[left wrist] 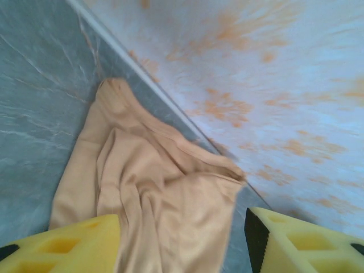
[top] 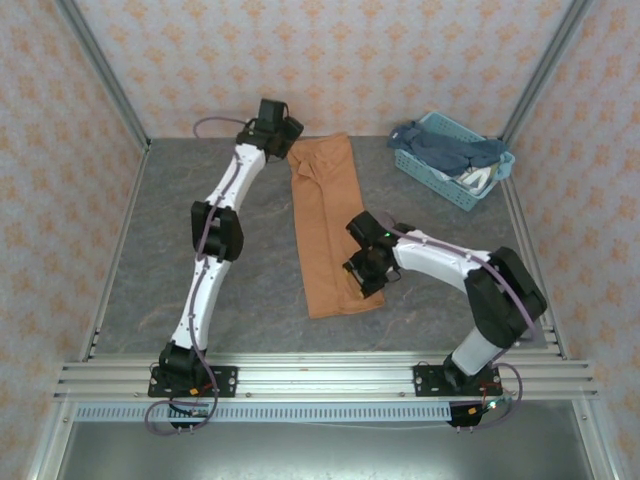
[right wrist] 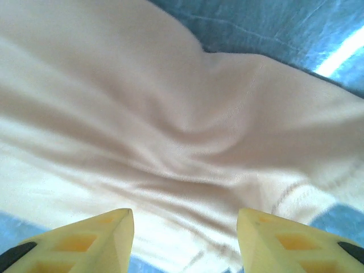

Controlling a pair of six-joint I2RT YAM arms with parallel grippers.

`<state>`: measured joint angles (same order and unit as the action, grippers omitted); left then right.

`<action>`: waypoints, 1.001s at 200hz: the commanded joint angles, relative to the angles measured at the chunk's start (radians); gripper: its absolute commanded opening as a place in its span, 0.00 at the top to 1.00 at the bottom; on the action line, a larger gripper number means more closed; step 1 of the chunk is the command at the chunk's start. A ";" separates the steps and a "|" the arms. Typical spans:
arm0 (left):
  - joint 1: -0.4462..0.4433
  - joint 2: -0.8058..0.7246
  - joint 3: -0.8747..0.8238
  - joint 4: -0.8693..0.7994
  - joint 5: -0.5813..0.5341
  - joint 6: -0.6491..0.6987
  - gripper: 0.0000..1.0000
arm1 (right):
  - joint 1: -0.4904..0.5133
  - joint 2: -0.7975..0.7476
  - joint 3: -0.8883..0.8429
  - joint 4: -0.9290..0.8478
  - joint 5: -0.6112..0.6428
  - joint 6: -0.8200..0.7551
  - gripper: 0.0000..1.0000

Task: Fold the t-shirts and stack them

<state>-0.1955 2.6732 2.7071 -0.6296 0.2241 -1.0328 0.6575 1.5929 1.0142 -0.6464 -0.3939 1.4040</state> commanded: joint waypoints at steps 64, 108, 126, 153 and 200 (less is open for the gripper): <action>-0.196 -0.869 -1.216 -0.223 0.297 0.327 0.47 | -0.247 -0.195 0.062 -0.262 0.070 -0.868 0.50; -0.458 -1.093 -1.682 -0.098 0.348 0.200 0.44 | -0.249 -0.168 -0.087 -0.219 -0.037 -1.026 0.50; -0.536 -1.102 -1.741 -0.017 0.333 0.102 0.44 | -0.249 -0.173 -0.142 -0.182 -0.060 -1.016 0.49; -0.583 -1.090 -1.773 0.030 0.280 0.041 0.43 | -0.249 -0.185 -0.182 -0.156 -0.085 -1.004 0.50; -0.593 -1.047 -1.807 0.087 0.255 0.005 0.48 | -0.249 -0.194 -0.191 -0.147 -0.095 -0.989 0.50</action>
<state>-0.7792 1.5986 0.9096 -0.5957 0.5163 -0.9806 0.4076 1.4181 0.8330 -0.8093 -0.4801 0.4244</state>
